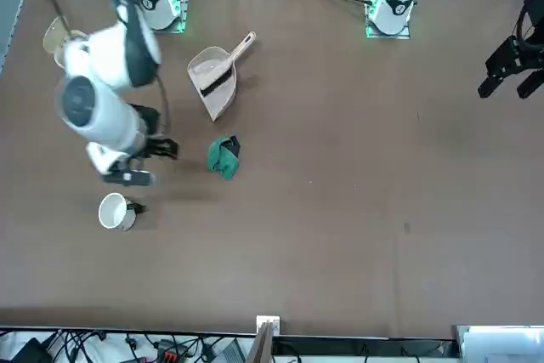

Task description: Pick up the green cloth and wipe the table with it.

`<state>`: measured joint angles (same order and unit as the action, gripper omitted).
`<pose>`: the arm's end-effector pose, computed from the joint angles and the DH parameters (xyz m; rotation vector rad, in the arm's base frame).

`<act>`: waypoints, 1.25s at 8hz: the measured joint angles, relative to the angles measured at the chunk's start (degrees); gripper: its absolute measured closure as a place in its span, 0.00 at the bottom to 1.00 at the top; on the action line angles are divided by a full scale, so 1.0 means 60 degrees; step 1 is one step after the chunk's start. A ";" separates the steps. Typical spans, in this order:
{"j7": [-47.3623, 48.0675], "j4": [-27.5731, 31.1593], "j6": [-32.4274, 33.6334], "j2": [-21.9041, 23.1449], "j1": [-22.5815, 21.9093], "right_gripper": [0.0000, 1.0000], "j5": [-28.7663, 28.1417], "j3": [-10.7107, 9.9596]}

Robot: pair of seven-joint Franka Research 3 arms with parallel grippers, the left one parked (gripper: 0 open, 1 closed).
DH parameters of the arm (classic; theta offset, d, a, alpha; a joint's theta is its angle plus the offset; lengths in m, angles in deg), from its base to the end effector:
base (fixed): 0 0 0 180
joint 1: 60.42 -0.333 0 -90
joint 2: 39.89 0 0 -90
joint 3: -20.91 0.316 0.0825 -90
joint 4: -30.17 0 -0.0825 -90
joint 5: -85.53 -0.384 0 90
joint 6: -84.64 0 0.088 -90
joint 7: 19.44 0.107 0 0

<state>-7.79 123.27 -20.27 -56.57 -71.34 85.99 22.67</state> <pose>0.6226 0.1375 0.4457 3.1220 0.0304 -0.1300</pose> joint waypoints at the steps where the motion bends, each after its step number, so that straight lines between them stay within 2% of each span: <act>1: -0.1205 -0.0011 0.0233 0.0392 0.0557 0.00 0.0023 -0.0042; 2: -0.2164 -0.0019 0.0496 0.0756 0.1074 0.00 0.0024 -0.0060; 4: -0.2771 -0.0111 0.0812 0.1348 0.1639 0.00 0.0024 -0.0063; 10: -0.2784 -0.0051 0.2093 0.2921 0.1769 0.00 0.0062 -0.0037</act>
<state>-24.49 122.96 -7.72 -39.05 -60.73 86.36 22.45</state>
